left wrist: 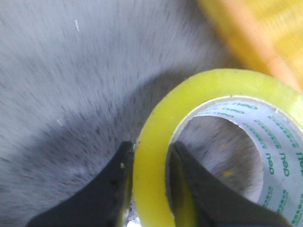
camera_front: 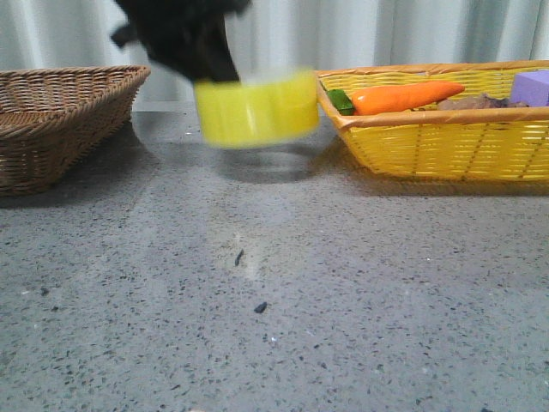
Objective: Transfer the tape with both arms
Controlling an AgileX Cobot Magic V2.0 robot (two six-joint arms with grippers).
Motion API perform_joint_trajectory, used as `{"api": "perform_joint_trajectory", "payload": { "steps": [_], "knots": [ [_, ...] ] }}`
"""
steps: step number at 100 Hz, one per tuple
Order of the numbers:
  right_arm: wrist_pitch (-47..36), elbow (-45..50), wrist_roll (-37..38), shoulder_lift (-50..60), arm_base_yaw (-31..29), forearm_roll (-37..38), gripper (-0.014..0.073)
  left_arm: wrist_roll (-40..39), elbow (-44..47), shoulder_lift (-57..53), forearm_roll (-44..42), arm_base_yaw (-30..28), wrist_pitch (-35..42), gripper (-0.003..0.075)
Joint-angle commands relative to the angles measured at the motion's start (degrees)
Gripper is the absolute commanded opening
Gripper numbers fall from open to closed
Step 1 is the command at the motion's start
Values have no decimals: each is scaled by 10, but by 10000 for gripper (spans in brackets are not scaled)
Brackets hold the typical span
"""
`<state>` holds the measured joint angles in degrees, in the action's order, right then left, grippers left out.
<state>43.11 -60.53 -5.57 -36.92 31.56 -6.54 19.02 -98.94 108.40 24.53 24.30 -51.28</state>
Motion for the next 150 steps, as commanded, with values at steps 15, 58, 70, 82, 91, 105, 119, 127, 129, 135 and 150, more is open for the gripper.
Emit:
{"api": "perform_joint_trajectory", "payload": {
  "steps": [15, 58, 70, 82, 91, 105, 119, 127, 129, 135, 150],
  "knots": [
    [-31, -14, -2, 0, 1, -12, -41, -4, -69, -160, -18, -45, 30, -20],
    [-63, 9, -2, 0, 1, -12, -41, -10, 25, -179, -164, -192, -44, -20],
    [-68, 16, -2, 0, 1, -12, -41, -25, 76, -169, -164, -219, -6, -20],
    [-66, 21, -2, 0, 1, -12, -41, -64, 99, -158, -164, -228, 28, 59],
    [-68, 27, -2, 0, 1, -5, -41, -63, 98, -155, -151, -228, 17, 214],
    [-79, 42, -2, 1, 1, 30, -41, -63, 98, -170, -129, -228, -1, 371],
    [-106, 84, -2, 33, 1, 49, -41, -62, 151, -243, -62, -228, 82, 290],
    [-129, 120, -2, 74, 1, 49, -41, -52, 221, -327, -13, -218, 163, 256],
    [-137, 131, -2, 83, 1, 52, -41, -46, 245, -343, -8, -213, 185, 250],
    [-171, 166, -2, 129, 1, 61, -41, -31, 326, -421, -9, -188, 247, 232],
    [-235, 245, -2, 229, 1, 107, -41, -1, 525, -619, -11, -128, 348, 138]
  ]
}}
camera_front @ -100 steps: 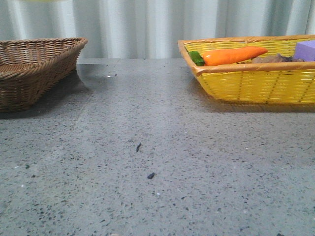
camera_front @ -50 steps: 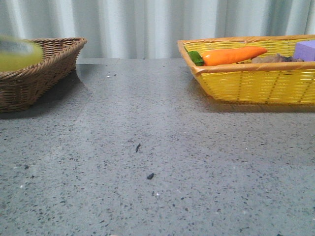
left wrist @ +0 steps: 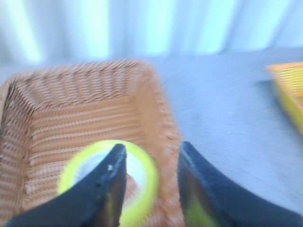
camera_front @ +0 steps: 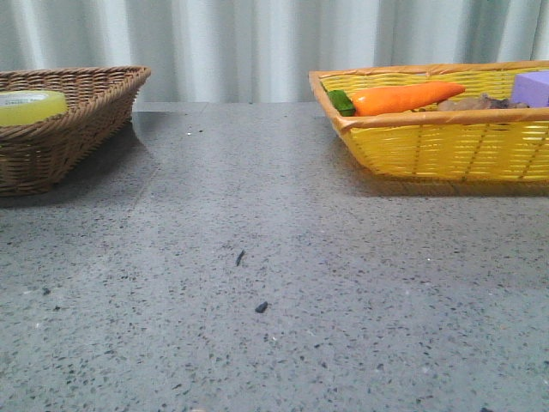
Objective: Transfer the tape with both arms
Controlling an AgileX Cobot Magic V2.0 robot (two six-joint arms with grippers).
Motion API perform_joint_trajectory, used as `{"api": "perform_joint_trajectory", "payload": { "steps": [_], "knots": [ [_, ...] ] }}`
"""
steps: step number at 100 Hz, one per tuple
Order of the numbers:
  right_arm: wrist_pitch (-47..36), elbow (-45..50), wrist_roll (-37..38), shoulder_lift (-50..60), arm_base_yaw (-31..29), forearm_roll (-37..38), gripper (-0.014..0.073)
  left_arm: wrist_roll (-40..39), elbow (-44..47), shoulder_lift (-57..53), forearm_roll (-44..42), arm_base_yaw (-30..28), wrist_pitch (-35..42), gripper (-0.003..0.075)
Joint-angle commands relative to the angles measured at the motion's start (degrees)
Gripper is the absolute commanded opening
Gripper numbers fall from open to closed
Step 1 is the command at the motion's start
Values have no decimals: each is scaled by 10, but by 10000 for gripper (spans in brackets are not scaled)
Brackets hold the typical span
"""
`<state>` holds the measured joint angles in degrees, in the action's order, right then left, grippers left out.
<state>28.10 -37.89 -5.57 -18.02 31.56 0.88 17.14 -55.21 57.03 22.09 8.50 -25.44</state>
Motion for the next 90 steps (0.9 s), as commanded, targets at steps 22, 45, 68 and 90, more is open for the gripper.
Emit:
{"api": "perform_joint_trajectory", "payload": {
  "steps": [22, 45, 68, 90],
  "knots": [
    [-88, 65, -2, 115, 1, 47, -41, 18, 272, -392, -5, 51, 108, -20],
    [-86, 65, -2, 116, 1, 47, -41, 18, 321, -595, -12, 50, 35, -20],
    [-89, 65, -2, 116, 1, 47, -41, 16, 315, -554, 45, 50, -62, -20],
    [-89, 65, -2, 116, 1, 47, -41, 15, 315, -554, 147, 50, -54, -20]
  ]
}}
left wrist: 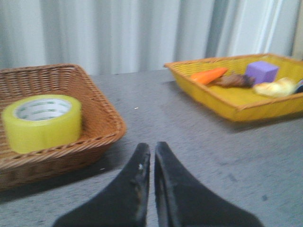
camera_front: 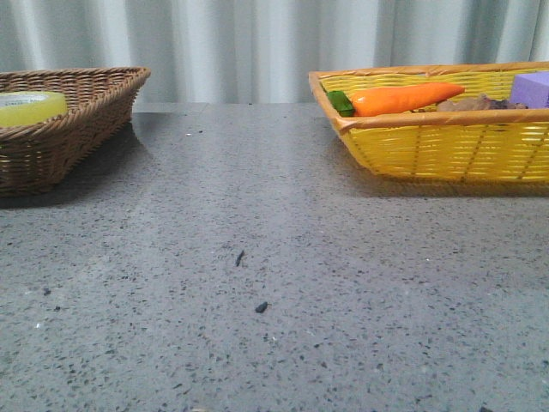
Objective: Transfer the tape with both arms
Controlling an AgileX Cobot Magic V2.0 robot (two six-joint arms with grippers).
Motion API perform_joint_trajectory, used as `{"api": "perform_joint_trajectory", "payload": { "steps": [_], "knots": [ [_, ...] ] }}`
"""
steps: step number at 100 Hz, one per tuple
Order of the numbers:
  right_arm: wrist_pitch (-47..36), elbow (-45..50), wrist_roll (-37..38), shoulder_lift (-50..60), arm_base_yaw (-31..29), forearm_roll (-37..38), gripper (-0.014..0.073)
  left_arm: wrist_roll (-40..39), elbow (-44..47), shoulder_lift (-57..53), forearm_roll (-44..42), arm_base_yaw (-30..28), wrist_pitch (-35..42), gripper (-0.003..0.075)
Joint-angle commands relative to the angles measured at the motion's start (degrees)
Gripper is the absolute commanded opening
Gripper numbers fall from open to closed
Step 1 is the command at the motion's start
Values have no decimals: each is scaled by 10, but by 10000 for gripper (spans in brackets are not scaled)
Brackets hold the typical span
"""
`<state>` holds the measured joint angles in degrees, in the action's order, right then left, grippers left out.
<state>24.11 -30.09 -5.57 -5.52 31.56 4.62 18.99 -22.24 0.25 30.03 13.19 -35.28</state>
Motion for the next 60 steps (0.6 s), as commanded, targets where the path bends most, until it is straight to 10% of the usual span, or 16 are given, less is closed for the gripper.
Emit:
{"api": "perform_joint_trajectory", "payload": {
  "steps": [1, 33, 60],
  "knots": [
    [-49, -13, -2, -9, 1, 9, -41, -4, -15, 13, 73, 3, 45, -20],
    [-49, -13, -2, -9, 1, 9, -41, -3, 30, 13, -152, 3, 131, -20],
    [-49, -13, -2, -9, 1, 9, -41, -222, 194, -2, -324, 3, 255, -20]
  ]
}}
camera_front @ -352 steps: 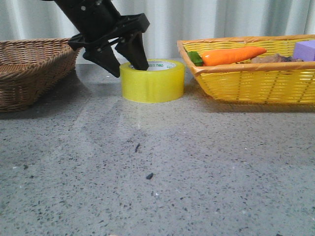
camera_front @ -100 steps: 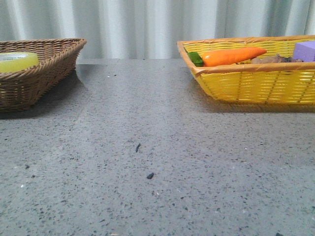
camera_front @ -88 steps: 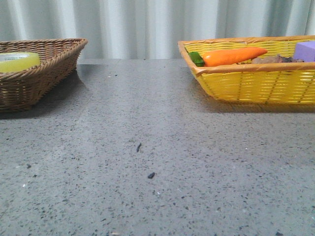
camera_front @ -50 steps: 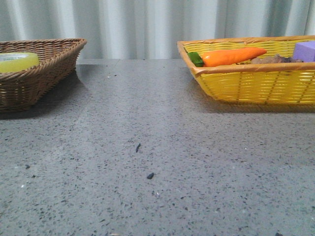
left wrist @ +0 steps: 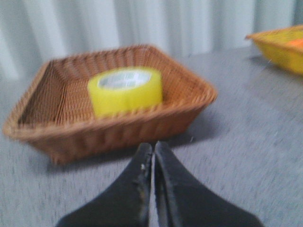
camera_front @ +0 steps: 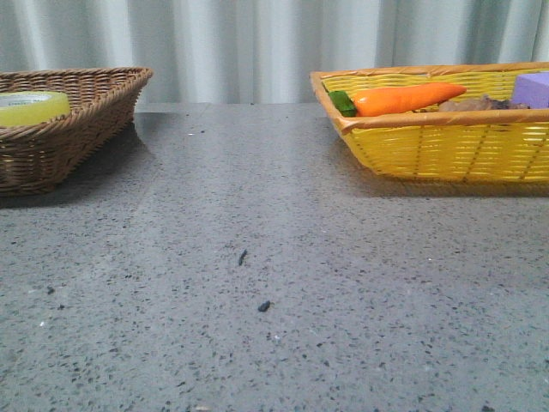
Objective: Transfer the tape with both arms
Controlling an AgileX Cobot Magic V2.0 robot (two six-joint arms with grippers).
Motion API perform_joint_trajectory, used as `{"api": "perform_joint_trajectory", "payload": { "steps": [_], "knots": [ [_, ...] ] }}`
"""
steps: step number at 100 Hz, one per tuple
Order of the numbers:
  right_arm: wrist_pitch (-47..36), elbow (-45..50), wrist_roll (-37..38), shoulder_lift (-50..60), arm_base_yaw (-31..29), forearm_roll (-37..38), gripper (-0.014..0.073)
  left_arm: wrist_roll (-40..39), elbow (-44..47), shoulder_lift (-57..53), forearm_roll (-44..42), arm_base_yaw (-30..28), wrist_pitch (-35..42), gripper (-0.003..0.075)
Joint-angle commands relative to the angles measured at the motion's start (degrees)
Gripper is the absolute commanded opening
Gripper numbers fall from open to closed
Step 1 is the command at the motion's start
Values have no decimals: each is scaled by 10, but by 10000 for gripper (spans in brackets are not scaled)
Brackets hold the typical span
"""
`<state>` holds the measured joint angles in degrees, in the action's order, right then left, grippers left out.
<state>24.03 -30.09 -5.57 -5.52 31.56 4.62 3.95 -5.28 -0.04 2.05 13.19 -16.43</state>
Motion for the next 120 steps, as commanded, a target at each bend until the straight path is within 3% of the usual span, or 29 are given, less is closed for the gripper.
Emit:
{"api": "perform_joint_trajectory", "payload": {
  "steps": [1, 14, 120],
  "knots": [
    [-48, -13, -2, -9, 1, 9, -41, -73, 28, 0, -44, 3, 66, -20],
    [-48, -13, -2, -9, 1, 9, -41, -73, 60, -18, -28, 3, 35, -20],
    [-41, 0, -2, -9, -3, 19, -41, -72, 60, -19, -31, 3, 35, -20]
  ]
}}
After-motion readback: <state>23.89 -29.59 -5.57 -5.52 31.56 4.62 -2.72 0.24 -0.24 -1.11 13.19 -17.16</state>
